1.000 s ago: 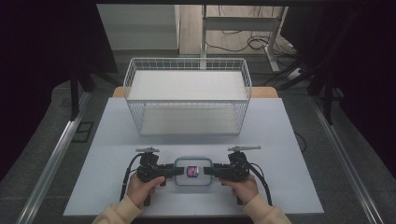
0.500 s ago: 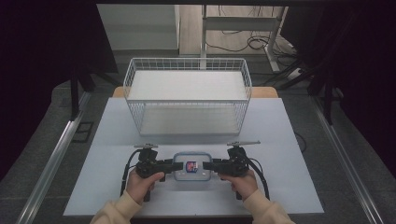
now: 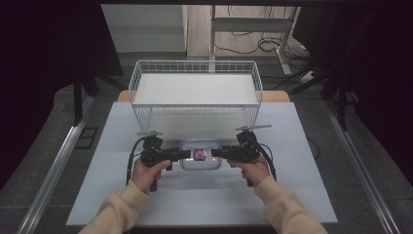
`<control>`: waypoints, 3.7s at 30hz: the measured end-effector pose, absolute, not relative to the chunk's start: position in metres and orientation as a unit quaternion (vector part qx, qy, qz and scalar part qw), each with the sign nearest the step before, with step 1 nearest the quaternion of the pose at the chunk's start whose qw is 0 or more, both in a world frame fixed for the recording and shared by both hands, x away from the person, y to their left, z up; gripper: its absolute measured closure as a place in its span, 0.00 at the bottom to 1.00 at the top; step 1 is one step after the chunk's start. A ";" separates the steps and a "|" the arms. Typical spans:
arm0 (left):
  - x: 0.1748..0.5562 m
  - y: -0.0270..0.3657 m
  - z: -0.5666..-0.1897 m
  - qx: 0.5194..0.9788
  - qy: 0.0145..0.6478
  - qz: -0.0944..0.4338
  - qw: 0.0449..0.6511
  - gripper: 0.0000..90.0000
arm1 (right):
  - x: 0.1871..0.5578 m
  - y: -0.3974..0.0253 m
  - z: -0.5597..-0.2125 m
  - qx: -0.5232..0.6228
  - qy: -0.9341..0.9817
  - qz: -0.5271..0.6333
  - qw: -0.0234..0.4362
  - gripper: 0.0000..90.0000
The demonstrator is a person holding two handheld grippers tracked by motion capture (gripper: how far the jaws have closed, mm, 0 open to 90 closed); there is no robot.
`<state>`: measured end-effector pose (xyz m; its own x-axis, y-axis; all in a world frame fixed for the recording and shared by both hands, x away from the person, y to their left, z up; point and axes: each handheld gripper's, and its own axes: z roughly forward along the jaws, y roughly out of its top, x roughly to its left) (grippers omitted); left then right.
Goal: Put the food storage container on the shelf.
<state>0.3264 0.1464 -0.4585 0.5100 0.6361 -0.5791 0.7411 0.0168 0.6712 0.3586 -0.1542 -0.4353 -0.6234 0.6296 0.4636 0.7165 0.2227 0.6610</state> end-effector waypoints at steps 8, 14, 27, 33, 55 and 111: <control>0.345 0.153 -0.414 0.695 0.485 -0.032 0.530 0.53 | 0.381 -0.147 -0.384 -0.416 -0.782 -0.463 0.029 0.55; 0.355 0.157 -0.387 0.697 0.475 -0.014 0.537 0.53 | 0.391 -0.143 -0.361 -0.409 -0.783 -0.468 0.023 0.55; 0.373 0.162 -0.355 0.696 0.462 0.000 0.549 0.53 | 0.410 -0.137 -0.324 -0.400 -0.784 -0.475 0.011 0.55; 0.385 0.161 -0.342 0.699 0.457 0.003 0.550 0.53 | 0.419 -0.139 -0.312 -0.400 -0.780 -0.482 0.005 0.55; 0.438 0.163 -0.320 0.699 0.468 0.004 0.541 0.53 | 0.474 -0.136 -0.293 -0.411 -0.773 -0.483 0.018 0.54; 0.495 0.172 -0.351 0.625 0.537 -0.092 0.559 0.45 | 0.536 -0.130 -0.313 -0.526 -0.714 -0.454 0.087 0.43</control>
<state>0.4946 0.1715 -0.3506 0.4053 0.5687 -0.7158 0.7747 0.2021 0.5992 0.5364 -0.1297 -0.3133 -0.4306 0.6722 0.6023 0.8306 0.0340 0.5559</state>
